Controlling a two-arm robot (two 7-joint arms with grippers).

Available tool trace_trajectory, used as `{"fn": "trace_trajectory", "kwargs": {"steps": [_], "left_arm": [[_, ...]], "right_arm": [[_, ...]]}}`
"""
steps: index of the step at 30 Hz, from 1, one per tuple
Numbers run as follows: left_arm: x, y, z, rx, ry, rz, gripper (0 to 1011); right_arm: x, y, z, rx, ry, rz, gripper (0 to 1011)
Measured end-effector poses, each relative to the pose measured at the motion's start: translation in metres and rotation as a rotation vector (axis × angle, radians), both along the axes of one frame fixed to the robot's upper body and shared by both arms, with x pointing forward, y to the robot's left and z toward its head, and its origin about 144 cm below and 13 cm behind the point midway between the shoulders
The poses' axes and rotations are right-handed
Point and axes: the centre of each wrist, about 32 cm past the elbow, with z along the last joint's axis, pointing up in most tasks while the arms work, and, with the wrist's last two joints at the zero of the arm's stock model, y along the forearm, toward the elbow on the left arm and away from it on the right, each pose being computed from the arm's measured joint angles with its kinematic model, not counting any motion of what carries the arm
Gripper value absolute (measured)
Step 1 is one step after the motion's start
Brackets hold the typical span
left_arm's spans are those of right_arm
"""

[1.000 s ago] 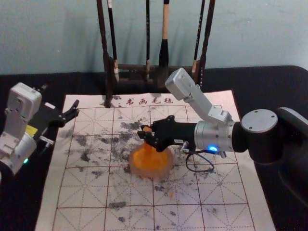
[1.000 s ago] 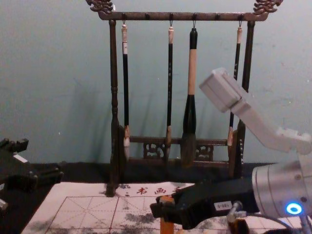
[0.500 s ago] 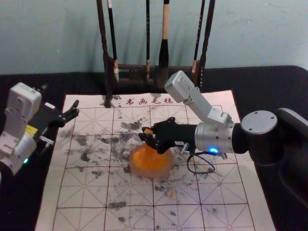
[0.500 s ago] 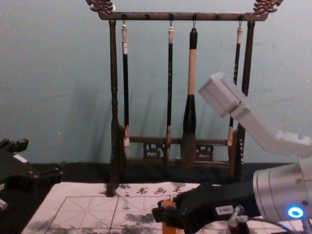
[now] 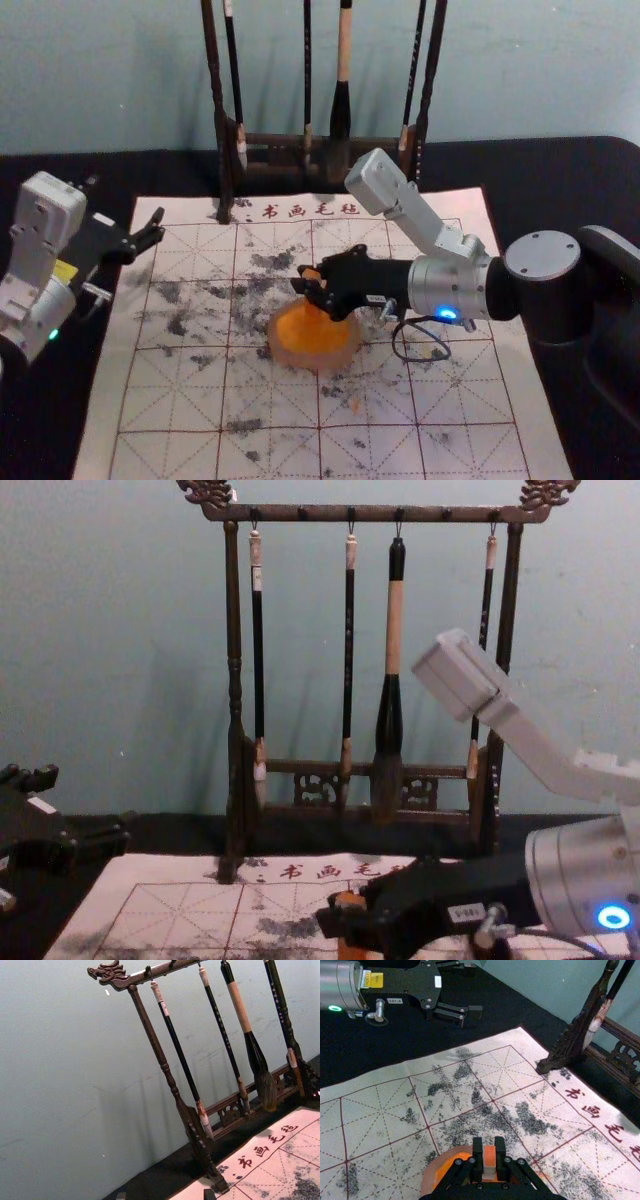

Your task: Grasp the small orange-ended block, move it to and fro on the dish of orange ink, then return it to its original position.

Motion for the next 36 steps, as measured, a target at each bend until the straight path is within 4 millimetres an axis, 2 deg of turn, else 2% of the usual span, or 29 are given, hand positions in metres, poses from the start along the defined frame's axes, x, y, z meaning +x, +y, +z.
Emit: {"fn": "trace_trajectory", "kwargs": {"steps": [23, 36], "left_arm": [[0.000, 0.000, 0.000, 0.000, 0.000, 0.000, 1001], [0.000, 0.000, 0.000, 0.000, 0.000, 0.000, 1001]], "right_arm": [[-0.008, -0.013, 0.000, -0.007, 0.010, 0.007, 130], [-0.015, -0.012, 0.000, 0.010, 0.024, 0.032, 130]]}}
